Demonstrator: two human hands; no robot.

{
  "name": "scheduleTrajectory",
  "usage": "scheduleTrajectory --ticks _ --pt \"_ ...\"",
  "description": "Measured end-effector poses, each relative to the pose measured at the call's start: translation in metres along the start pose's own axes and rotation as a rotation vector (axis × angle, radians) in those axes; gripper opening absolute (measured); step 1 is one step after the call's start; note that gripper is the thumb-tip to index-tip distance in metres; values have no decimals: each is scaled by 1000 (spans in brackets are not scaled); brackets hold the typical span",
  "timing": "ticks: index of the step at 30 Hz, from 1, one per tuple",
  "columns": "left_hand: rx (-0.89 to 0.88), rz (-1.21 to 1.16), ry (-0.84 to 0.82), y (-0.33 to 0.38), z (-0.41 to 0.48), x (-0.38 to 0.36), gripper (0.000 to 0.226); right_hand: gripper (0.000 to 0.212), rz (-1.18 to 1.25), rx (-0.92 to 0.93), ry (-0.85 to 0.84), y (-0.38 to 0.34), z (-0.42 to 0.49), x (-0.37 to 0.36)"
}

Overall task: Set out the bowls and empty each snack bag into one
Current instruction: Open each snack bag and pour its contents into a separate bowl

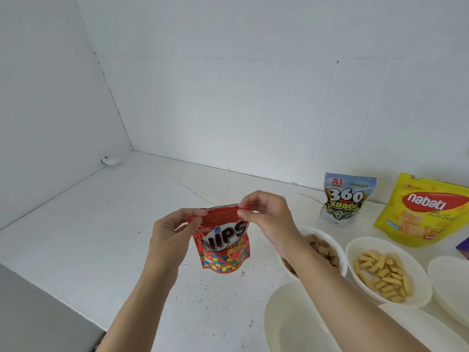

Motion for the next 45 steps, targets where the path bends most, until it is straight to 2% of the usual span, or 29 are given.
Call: scheduleTrajectory --ticks 8,13,19,24,28,33,38,45 --pt "136 36 -37 -44 -11 7 18 29 -95 -139 -82 41 -12 -24" --pt "158 34 -19 -55 -8 6 12 29 -111 -209 -92 48 -12 -22" --pt "74 201 -52 -46 -3 10 12 11 -371 -134 -123 31 -2 -26" --pt "6 361 -65 -43 0 11 13 6 -599 -55 -169 19 0 -43" --pt "-32 424 -83 -42 1 10 12 9 -734 -95 -214 12 5 -61" --pt "-56 371 -112 -42 2 15 14 7 -779 -119 -239 10 11 -79" --pt "-25 184 -86 -45 -3 19 12 4 -778 -151 -257 17 9 -80" --pt "-61 310 -88 -44 -1 26 12 7 -805 -115 -325 16 3 -83"
Point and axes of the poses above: each hand's wrist, its own z-axis towards the middle knuckle, its own x-axis out of the back of the hand, y = z × x, the point moved 6 cm from there along z, towards the middle knuckle, and after that the axes turned 11 degrees about -y, right-handed, at the moved point
